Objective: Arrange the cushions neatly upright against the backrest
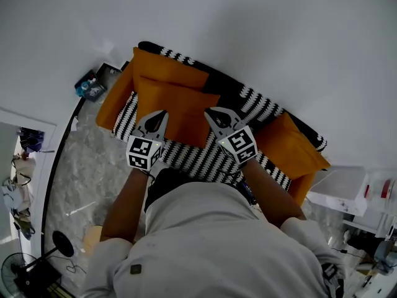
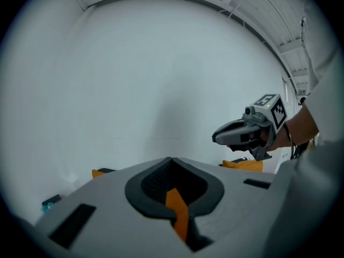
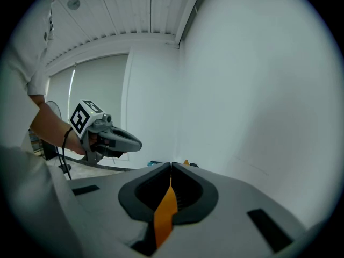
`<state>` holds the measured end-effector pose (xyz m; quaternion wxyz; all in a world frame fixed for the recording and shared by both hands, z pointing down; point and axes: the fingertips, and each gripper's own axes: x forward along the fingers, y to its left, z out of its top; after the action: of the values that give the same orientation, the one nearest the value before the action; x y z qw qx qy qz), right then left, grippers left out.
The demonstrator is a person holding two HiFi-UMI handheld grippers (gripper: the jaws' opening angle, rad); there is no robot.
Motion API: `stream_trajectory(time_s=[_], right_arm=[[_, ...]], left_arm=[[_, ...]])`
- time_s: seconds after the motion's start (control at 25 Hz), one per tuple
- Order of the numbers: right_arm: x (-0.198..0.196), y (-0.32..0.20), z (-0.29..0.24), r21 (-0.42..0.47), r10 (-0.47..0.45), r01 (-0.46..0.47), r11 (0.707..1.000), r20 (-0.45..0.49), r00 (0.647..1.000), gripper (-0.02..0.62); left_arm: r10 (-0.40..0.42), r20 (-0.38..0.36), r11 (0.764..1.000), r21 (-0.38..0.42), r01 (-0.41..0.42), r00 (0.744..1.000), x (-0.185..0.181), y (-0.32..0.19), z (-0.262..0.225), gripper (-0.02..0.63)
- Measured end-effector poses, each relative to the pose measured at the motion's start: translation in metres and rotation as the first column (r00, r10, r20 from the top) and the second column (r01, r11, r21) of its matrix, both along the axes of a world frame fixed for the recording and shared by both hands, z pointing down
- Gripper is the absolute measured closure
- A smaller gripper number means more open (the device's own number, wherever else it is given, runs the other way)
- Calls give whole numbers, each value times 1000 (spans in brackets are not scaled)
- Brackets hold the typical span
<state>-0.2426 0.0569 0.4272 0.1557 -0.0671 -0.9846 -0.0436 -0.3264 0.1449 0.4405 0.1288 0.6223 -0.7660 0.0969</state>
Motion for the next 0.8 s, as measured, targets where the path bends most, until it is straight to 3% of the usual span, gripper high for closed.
stream_trajectory(time_s=[0.44, 0.8], right_arm=[[-41, -40, 29, -29, 50, -52, 998, -44, 998, 566], [-93, -68, 69, -65, 130, -137, 988, -104, 986, 565]], left_arm=[[83, -3, 994, -70, -83, 997, -41, -38, 25, 595], [173, -46, 968, -175, -178, 984, -106, -70, 69, 595]])
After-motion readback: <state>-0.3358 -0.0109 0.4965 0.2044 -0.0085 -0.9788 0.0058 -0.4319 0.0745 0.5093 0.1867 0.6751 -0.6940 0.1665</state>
